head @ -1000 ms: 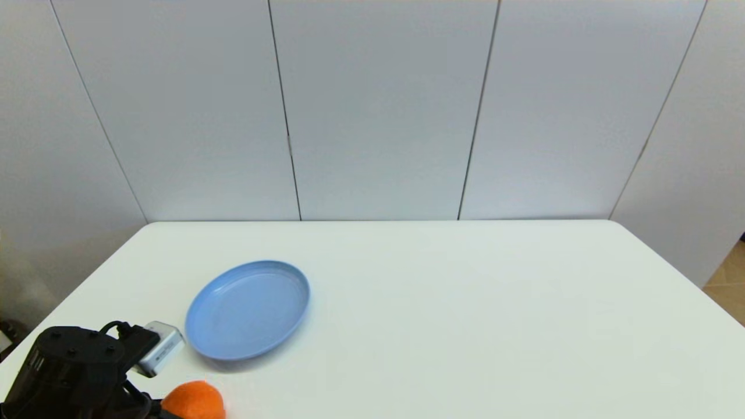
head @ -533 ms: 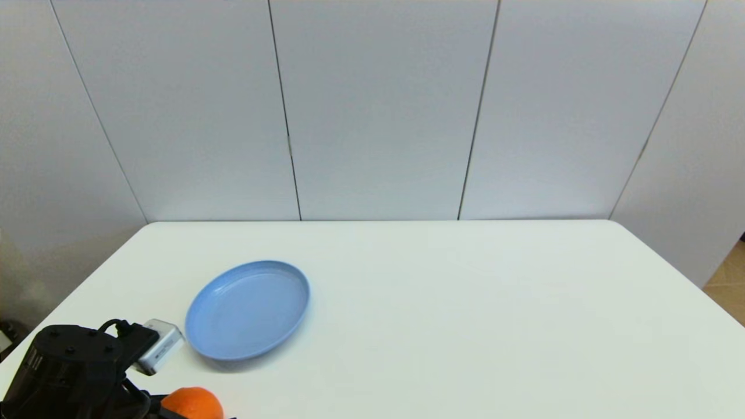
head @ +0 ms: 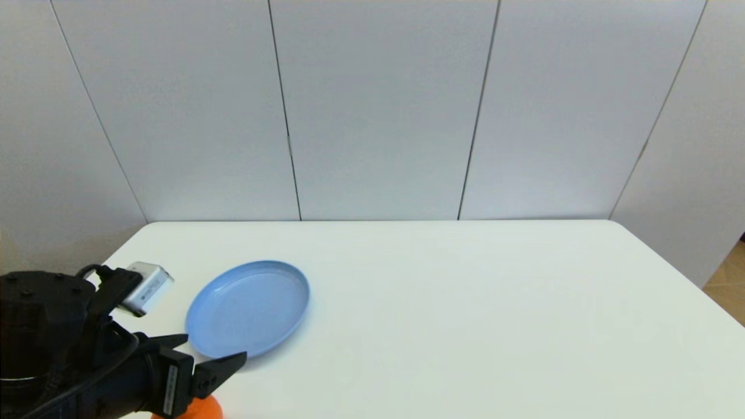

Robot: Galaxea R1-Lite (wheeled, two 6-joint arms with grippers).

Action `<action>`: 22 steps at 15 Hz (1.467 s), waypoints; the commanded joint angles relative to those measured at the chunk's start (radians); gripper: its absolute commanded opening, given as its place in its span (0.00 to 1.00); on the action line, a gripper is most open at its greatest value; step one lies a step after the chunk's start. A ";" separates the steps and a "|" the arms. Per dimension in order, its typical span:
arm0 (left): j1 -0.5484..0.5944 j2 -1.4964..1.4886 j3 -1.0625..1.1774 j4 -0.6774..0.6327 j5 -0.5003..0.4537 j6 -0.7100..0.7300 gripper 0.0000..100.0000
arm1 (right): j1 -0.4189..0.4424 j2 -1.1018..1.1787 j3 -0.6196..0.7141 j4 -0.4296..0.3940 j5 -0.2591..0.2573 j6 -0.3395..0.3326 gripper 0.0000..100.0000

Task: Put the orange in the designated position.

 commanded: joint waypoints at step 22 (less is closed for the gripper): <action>0.296 -0.695 -0.180 0.264 0.084 0.205 1.00 | 0.000 0.001 0.000 0.001 0.000 0.000 1.00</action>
